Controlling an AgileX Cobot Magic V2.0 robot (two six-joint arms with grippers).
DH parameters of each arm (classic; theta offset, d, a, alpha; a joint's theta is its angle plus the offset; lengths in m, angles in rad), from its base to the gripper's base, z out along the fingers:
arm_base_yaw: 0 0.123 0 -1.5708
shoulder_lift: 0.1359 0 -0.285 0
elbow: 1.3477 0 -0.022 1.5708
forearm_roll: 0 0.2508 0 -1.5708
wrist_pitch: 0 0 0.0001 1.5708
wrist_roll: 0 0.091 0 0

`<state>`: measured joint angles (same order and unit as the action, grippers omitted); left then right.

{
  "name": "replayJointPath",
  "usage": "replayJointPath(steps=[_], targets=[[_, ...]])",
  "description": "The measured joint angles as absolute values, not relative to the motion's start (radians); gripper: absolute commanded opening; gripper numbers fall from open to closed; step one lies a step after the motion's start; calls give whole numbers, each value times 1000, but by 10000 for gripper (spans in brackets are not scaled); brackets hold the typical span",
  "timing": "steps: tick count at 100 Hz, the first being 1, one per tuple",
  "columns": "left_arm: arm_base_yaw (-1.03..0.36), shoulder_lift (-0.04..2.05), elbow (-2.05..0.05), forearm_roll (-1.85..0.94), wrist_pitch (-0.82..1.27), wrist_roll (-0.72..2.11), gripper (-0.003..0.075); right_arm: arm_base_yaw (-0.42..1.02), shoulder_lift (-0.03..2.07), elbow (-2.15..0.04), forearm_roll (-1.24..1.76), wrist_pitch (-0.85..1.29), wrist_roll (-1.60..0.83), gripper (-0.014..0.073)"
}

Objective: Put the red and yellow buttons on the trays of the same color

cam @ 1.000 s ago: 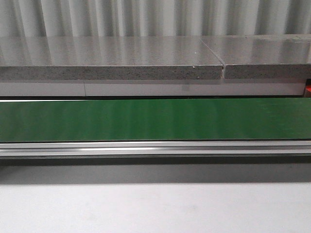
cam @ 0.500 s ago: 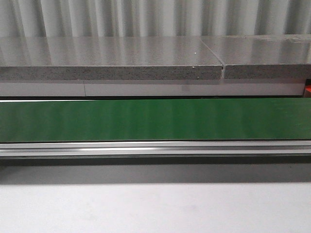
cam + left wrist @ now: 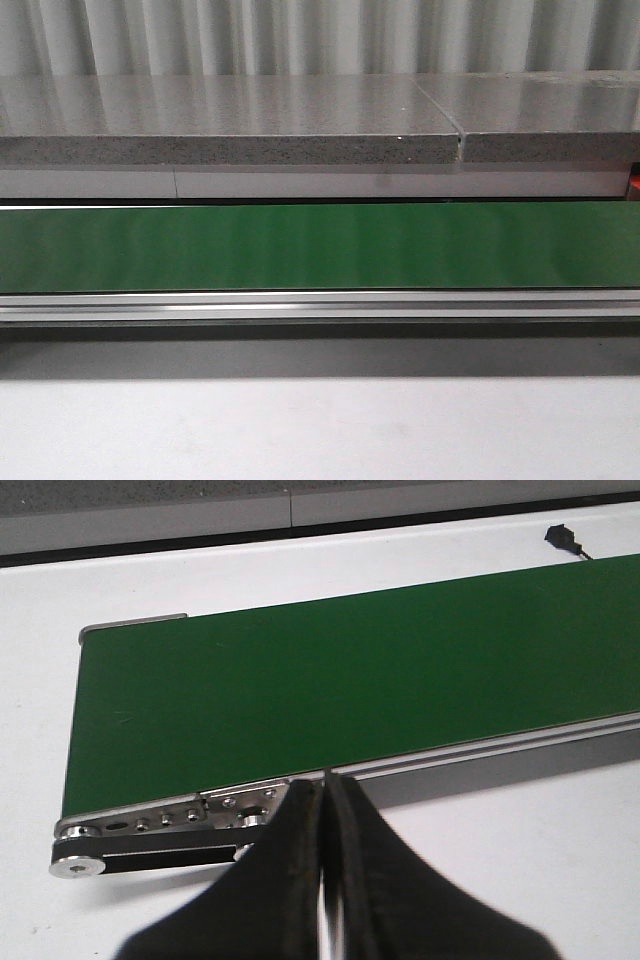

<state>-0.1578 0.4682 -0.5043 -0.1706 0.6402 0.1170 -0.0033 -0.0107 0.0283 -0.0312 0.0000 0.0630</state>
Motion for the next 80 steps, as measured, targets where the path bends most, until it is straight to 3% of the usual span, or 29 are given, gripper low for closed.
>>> replayJointPath(steps=[80], targets=[[-158,457,-504,-158,640,117,-20,-3,-11,28,-31,0,65,-67]])
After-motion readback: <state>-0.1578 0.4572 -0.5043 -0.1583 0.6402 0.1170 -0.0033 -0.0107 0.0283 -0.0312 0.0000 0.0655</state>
